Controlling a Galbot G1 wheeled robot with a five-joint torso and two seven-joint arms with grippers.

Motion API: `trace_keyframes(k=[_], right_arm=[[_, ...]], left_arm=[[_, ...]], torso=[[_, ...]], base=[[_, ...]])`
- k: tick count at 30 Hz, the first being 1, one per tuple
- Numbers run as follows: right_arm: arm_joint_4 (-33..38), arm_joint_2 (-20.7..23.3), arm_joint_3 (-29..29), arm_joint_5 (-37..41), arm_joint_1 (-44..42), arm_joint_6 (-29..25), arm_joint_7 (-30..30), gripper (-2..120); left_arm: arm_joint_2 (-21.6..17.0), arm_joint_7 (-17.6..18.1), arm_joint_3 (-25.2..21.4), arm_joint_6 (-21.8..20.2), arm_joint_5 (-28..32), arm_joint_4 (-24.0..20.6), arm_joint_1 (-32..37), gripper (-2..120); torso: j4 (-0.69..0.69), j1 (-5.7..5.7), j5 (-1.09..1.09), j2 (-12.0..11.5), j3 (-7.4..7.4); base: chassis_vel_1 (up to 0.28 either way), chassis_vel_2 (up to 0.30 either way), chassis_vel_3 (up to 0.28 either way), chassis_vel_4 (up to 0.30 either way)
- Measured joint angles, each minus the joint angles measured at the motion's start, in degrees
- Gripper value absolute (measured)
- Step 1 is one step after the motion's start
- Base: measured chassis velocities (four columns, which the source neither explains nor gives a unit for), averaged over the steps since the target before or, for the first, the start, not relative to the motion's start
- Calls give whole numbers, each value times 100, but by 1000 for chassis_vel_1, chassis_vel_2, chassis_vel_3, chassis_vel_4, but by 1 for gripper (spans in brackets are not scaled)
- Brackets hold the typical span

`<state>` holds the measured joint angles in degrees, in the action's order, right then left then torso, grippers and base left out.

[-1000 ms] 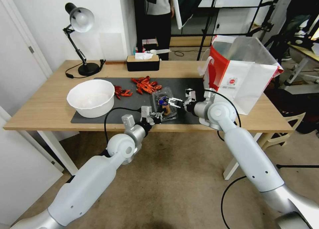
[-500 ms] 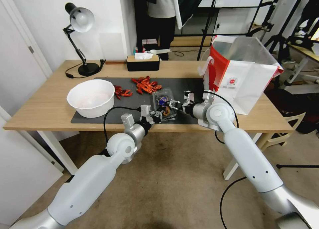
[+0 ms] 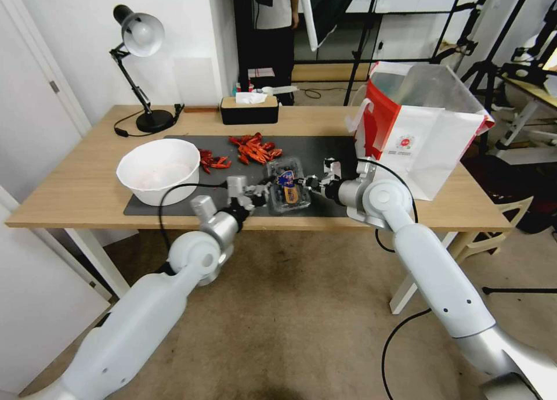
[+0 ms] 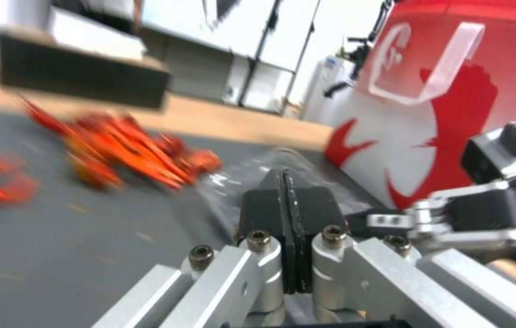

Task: Close the takeout container lid, then place the container into the takeout bag.

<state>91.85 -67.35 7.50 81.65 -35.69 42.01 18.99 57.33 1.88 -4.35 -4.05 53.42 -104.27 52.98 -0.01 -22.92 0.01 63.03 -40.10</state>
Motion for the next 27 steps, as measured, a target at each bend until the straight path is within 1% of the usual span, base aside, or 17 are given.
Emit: trace_keyframes(k=[2,3,6,7,9,11,13,14,16,17,18,19,21,23,25,26,27], right_arm=[[53,-11,47,0,-15,-4,-99,0],[53,-11,47,0,-15,-4,-99,0],[228,10,190,16,-83,-9,-187,0],[228,10,190,16,-83,-9,-187,0],[332,36,305,24,-125,-12,-226,0],[374,36,351,32,-125,-16,-250,0],[485,42,456,53,-147,-50,-292,0],[589,70,549,68,-197,-85,-297,0],[632,84,584,72,-221,-99,-298,0],[775,136,693,80,-290,-156,-304,0],[885,175,776,87,-320,-223,-322,0],[1018,214,824,87,-316,-336,-396,0],[1089,229,841,82,-294,-415,-446,0],[1261,259,885,76,-201,-612,-503,0],[1279,261,891,77,-189,-626,-499,0],[1457,284,944,87,-33,-763,-408,0],[1524,307,966,87,41,-828,-371,0]], left_arm=[[-191,-70,-263,255,-529,-201,399,2],[-191,-70,-263,255,-529,-201,399,2],[-348,-96,-576,686,-1456,-383,1148,15],[-348,-96,-576,686,-1456,-383,1148,15],[-318,-92,-802,905,-1780,-448,1583,25],[-260,-88,-925,1017,-1919,-456,1785,28],[-114,-30,-1066,1255,-2245,-424,2069,38],[-49,31,-1081,1343,-2378,-378,2153,43],[-29,48,-1080,1362,-2414,-361,2176,47],[27,115,-1079,1404,-2519,-312,2236,54],[77,176,-1088,1450,-2622,-279,2309,58],[147,275,-1165,1520,-2751,-250,2440,64],[184,337,-1224,1538,-2791,-245,2507,67],[236,434,-1362,1562,-2819,-255,2650,77],[240,438,-1375,1563,-2819,-258,2663,78],[275,466,-1494,1565,-2816,-324,2801,87],[307,468,-1546,1564,-2807,-357,2875,90]], torso=[[1,0,-2,0,0],[1,0,-2,0,0],[5,1,-3,0,0],[5,1,-3,0,0],[-3,2,-3,0,1],[-3,1,1,0,1],[5,1,-1,0,0],[6,1,-1,0,0],[5,1,-2,0,0],[-2,1,-3,0,0],[-6,1,-1,0,1],[-4,1,-1,0,0],[0,1,1,0,0],[2,1,-2,0,0],[2,1,-2,0,0],[2,1,-1,0,1],[2,1,0,0,1]], base=[[0,0,0,0],[0,0,0,0],[0,0,0,0],[0,0,0,0],[0,0,0,0],[0,0,0,0],[0,0,0,0],[0,0,0,0],[0,0,0,0],[0,0,0,0],[0,0,0,0],[0,0,0,0],[0,0,0,0],[0,0,0,0],[0,0,0,0],[0,0,0,0],[0,0,0,0]])
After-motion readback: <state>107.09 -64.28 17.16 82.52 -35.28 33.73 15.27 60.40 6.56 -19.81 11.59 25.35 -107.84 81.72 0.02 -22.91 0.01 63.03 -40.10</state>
